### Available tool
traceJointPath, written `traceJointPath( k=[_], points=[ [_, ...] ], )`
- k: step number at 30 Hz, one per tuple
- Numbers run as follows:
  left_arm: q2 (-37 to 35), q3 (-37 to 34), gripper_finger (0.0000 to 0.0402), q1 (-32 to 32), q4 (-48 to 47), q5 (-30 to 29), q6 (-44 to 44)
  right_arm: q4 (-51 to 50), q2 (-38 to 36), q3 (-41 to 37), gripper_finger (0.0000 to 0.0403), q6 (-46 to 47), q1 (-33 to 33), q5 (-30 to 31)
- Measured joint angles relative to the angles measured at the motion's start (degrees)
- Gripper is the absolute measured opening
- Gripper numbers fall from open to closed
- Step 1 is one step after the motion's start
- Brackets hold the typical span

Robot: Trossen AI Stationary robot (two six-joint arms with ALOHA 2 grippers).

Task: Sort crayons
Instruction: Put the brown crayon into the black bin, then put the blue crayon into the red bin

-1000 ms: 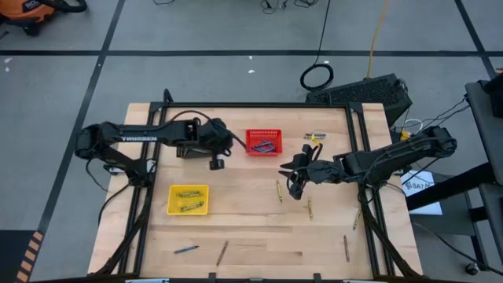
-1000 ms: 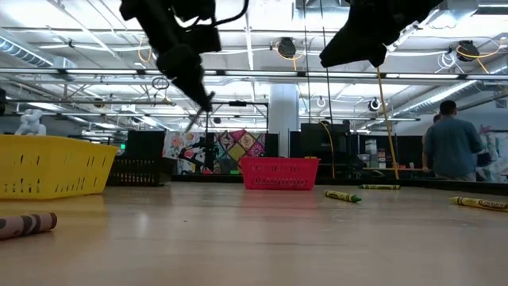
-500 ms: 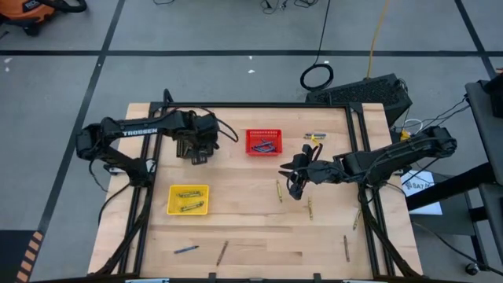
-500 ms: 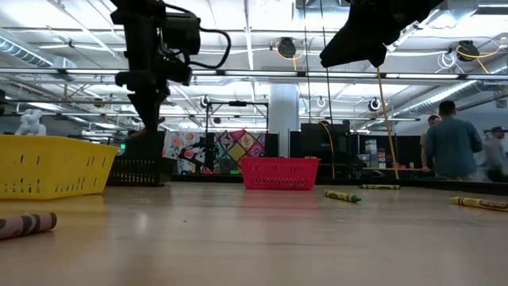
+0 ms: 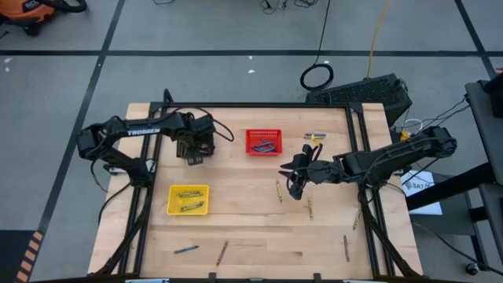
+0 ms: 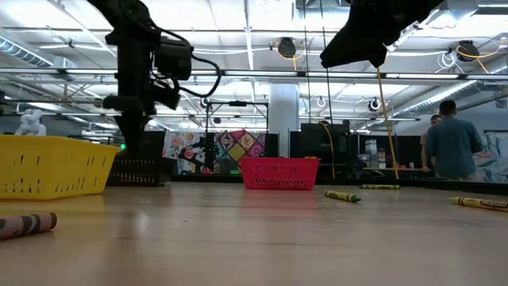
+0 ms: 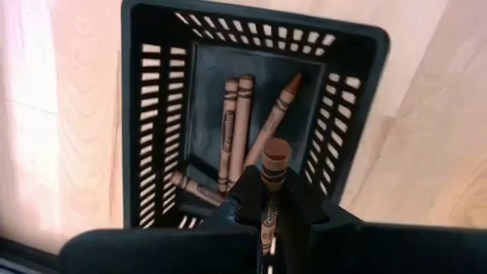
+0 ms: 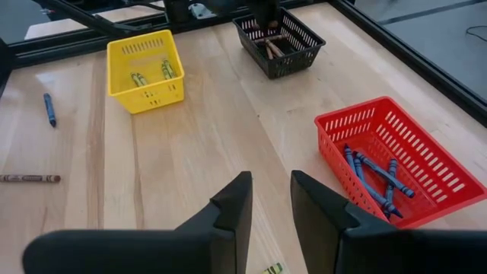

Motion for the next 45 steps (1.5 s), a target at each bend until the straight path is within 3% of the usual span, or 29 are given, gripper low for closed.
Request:
traceJointPath(
  k=[9, 18, 24, 33, 39, 45],
  points=[
    [0.95, -0.05, 0.0016, 2.50, 2.56, -0.06, 0.02, 0.00, 0.02, 0.00, 0.0080, 0.00, -0.01, 0.00],
    [1.20, -0.05, 0.0074, 2.69, 2.67, -0.48, -0.10, -0.44, 0.02, 0.00, 0.0080, 0.62, 0.00, -0.07],
    [1.22, -0.05, 0.0081, 2.11, 2.67, -1.28, -0.59, -0.44, 0.02, 0.00, 0.0080, 1.44, 0.00, -0.11],
    [1.20, 0.46, 0.0082, -1.34, 2.26, -1.31, -0.61, 0.47, 0.02, 0.04, 0.0080, -7.65, -0.31, -0.04],
    [1.20, 4.51, 0.0082, -4.83, 2.49, -1.33, -1.97, -1.75, 0.02, 0.04, 0.0080, -7.96, -4.46, 0.07],
    [1.20, 8.54, 0.0082, -9.13, 2.19, -1.33, -3.63, -10.41, 0.02, 0.04, 0.0080, -7.71, -13.71, 0.07]
  ],
)
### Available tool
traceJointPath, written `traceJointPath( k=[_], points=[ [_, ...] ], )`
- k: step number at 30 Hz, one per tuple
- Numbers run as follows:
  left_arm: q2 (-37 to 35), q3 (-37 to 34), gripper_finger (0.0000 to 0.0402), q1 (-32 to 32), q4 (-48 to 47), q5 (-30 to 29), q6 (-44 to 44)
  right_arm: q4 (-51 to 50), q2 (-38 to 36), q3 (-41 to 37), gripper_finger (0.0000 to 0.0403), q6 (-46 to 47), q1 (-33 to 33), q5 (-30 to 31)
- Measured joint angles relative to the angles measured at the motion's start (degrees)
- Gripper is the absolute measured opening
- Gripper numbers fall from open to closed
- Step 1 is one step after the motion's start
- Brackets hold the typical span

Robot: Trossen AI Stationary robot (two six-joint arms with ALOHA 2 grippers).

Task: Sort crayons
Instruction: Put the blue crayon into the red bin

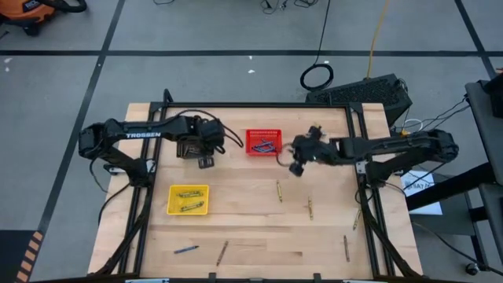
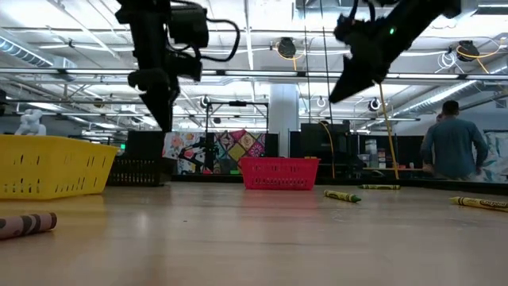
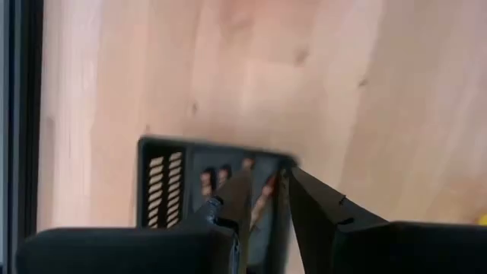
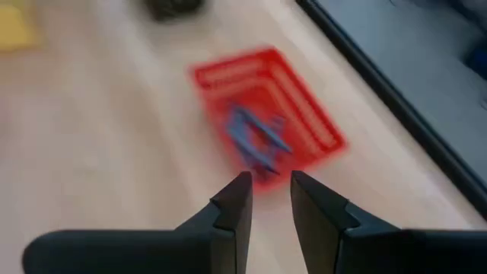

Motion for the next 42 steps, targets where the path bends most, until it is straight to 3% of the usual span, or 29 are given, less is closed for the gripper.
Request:
traceJointPath(
  k=[4, 8, 10, 17, 23, 28, 42],
  points=[
    [0.00, 0.98, 0.0082, -2.89, 0.01, 0.01, 0.02, -4.06, 0.00, 0.00, 0.0080, -2.52, -7.28, -1.59],
    [0.00, 1.00, 0.0082, -5.00, -0.10, 0.01, 0.02, -6.25, 0.00, 0.00, 0.0080, -10.24, -14.43, -12.62],
    [0.00, 1.00, 0.0082, -5.64, -0.11, 0.02, 0.04, -6.75, 0.00, 0.00, 0.0080, -13.50, -17.51, -15.31],
    [0.00, 1.00, 0.0082, -6.52, -0.09, 0.02, 0.07, -7.87, 0.71, 0.00, 0.0080, -21.56, -28.29, -15.18],
    [0.00, 1.00, 0.0082, -6.50, -0.09, 0.00, 0.07, -8.67, 5.65, 0.00, 0.0080, -26.17, -36.62, -15.53],
    [0.00, 1.00, 0.0082, -6.50, -0.09, 0.01, 0.09, -10.32, 10.82, -0.02, 0.0080, -31.50, -40.82, -21.08],
    [0.00, 1.00, 0.0082, -6.50, 0.50, 0.02, 0.13, -13.34, 16.76, -0.04, 0.0080, -36.89, -46.20, -21.12]
  ],
)
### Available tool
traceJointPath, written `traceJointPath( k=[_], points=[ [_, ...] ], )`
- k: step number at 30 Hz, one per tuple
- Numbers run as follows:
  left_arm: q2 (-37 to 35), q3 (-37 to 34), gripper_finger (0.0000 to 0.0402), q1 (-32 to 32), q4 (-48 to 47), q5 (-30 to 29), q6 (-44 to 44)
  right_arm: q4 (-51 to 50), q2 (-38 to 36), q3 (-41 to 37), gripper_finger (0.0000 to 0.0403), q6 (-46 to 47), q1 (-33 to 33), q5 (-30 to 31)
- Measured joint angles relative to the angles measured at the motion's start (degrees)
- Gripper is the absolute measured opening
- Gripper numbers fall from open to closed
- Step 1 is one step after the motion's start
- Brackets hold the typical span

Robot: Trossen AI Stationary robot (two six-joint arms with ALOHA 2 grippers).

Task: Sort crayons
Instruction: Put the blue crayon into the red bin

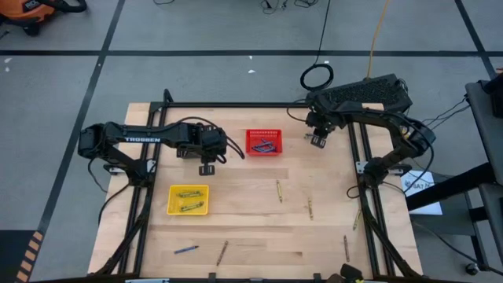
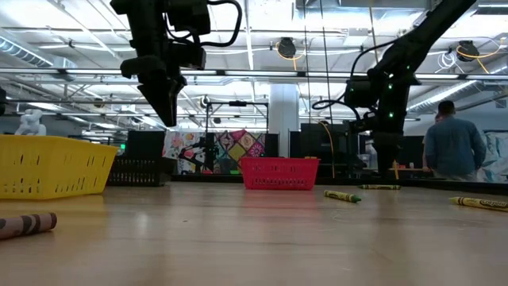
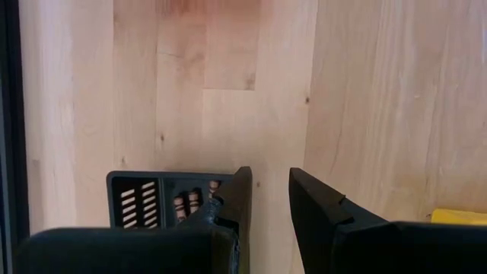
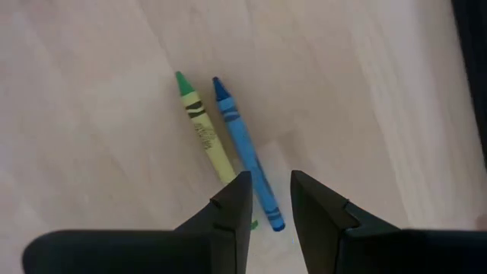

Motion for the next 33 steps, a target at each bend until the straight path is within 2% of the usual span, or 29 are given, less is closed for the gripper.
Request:
traceJointPath(
  k=[7, 10, 15, 33],
  points=[
    [0.00, 0.00, 0.0082, 0.00, -0.02, 0.00, -0.02, 0.20, 0.73, 0.00, 0.0080, 0.99, -1.04, -0.22],
    [0.00, 0.00, 0.0082, 0.00, -0.02, -0.01, -0.04, 0.46, 1.75, 0.00, 0.0080, 1.31, -1.17, -3.12],
    [0.00, 0.00, 0.0082, 0.00, -0.04, 0.00, -0.07, 3.22, 2.43, 0.02, 0.0080, 1.79, -1.36, -3.10],
    [0.00, 0.00, 0.0082, 0.00, -0.02, 0.00, -0.09, 1.96, 2.45, 0.02, 0.0080, 1.64, -1.38, -3.15]
  ],
)
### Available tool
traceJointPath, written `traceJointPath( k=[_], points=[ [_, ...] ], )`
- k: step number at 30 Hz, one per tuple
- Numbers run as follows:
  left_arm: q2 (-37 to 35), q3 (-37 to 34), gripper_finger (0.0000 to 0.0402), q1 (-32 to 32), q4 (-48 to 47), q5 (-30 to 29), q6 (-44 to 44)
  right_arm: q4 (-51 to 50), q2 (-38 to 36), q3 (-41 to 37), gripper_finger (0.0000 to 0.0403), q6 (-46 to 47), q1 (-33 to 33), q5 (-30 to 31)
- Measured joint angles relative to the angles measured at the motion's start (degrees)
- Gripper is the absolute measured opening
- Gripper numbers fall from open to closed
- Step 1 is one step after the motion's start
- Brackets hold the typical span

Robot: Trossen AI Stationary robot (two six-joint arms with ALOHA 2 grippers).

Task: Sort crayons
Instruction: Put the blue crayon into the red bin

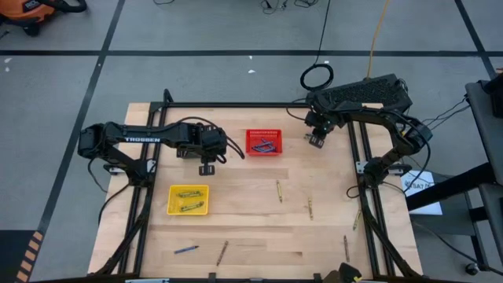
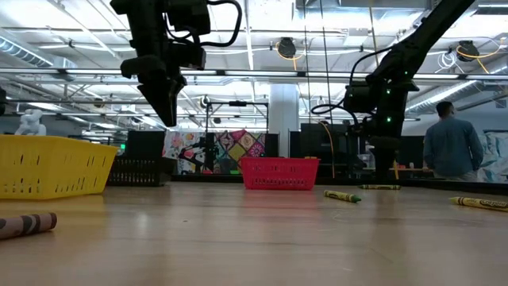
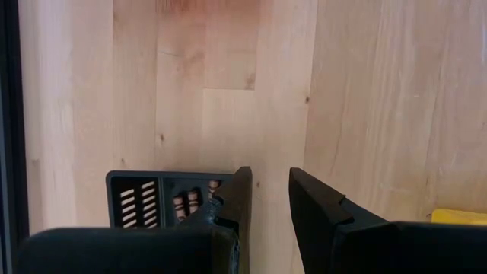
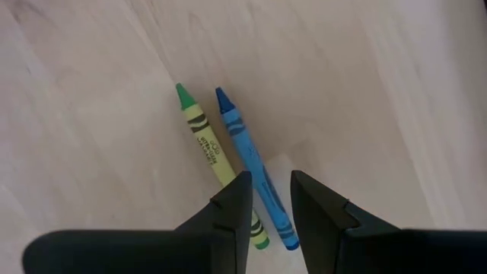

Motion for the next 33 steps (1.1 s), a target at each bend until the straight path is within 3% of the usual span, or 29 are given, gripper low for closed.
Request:
traceJointPath(
  k=[24, 33],
  points=[
    [-0.02, 0.00, 0.0082, 0.00, 0.13, 0.00, 0.00, 4.34, 0.12, -3.08, 0.0080, -2.09, -1.03, 0.20],
    [0.00, 0.00, 0.0082, 0.00, 0.17, 0.00, 0.00, 4.38, 4.25, -2.73, 0.0079, -2.04, -2.38, -0.04]
  ],
)
